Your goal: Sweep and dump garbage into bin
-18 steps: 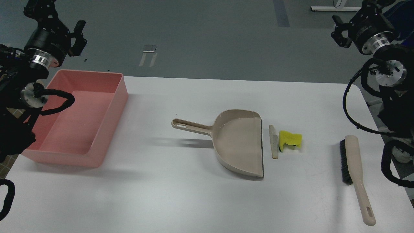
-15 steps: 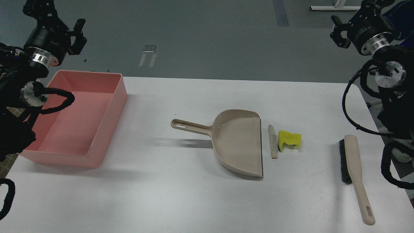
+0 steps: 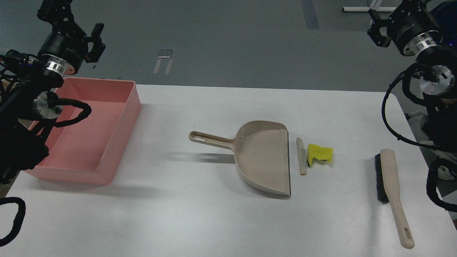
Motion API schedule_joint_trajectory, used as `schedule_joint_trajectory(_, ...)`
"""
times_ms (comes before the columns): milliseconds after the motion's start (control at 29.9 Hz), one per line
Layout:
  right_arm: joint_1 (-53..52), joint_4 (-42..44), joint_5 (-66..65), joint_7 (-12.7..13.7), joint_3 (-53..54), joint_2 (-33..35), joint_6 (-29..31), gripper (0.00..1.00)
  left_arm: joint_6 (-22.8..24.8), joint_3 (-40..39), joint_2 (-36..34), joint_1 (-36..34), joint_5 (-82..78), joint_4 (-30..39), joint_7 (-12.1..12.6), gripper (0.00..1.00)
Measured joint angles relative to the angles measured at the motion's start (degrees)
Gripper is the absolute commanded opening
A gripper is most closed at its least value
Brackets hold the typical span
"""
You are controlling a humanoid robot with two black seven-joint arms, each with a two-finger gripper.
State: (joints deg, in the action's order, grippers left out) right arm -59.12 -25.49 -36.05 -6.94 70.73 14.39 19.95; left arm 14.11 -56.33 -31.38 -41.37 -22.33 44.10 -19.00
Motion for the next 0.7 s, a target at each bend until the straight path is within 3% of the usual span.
schedule_joint_trajectory(535, 0.36, -0.18, 0.00, 0.09, 0.04, 1.06, 0.06, 1.00, 0.27, -0.51, 2.37, -0.89, 0.10, -2.79, -0.48, 0.98)
schedule_joint_trajectory(703, 3.27, -4.30, 0.03, 0.01, 0.04, 3.13, 0.09, 1.00, 1.30, -0.86, 1.77, -0.39, 1.25, -2.31, -0.48, 0.98)
